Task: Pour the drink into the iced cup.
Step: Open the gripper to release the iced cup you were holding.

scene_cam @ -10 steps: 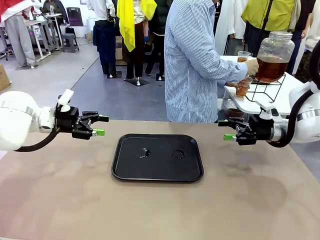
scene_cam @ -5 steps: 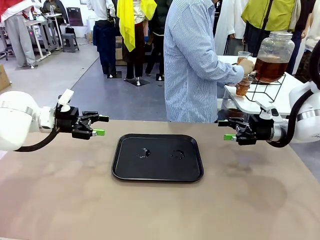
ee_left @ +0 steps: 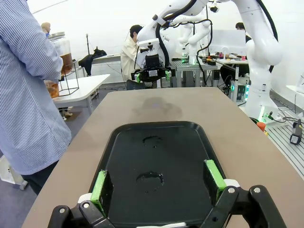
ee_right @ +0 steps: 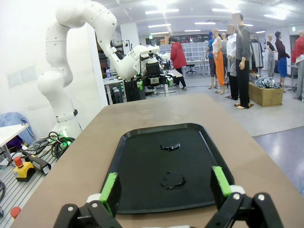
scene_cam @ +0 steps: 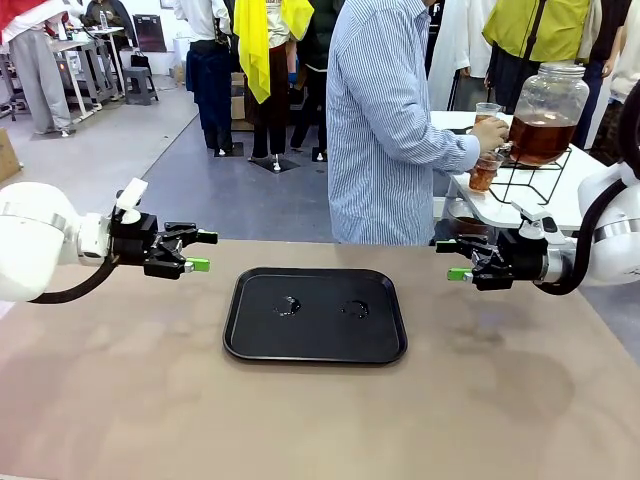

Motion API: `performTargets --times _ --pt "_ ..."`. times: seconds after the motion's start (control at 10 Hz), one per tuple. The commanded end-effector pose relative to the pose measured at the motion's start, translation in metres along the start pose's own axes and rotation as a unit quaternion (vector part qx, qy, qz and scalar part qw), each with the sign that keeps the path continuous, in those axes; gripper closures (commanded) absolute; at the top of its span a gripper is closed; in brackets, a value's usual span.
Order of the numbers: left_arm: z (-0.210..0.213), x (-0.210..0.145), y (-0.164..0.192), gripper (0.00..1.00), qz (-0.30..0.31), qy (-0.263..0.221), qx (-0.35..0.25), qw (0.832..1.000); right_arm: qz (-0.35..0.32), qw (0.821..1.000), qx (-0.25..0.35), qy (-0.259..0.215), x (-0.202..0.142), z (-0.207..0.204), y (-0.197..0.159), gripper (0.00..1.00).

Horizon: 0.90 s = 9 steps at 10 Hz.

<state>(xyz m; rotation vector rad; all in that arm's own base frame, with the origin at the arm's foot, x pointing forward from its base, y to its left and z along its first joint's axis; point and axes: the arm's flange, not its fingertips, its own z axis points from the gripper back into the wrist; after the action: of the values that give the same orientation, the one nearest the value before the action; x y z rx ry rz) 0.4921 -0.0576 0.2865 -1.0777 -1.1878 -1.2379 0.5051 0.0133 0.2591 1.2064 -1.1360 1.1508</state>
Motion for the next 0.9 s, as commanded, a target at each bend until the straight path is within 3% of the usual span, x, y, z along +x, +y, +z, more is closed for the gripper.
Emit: performTargets --times 0.0,0.8 --pt "-0.0016 0.0021 -0.0002 0.00 0.001 -0.004 0.006 1.000 0.001 1.000 0.001 0.001 0.0029 -0.0005 -0.0021 0.00" --pt "-0.0016 0.0021 -0.0002 0.00 0.001 -0.004 0.006 1.000 0.001 1.000 0.001 0.001 0.0029 -0.0005 -0.0021 0.00"
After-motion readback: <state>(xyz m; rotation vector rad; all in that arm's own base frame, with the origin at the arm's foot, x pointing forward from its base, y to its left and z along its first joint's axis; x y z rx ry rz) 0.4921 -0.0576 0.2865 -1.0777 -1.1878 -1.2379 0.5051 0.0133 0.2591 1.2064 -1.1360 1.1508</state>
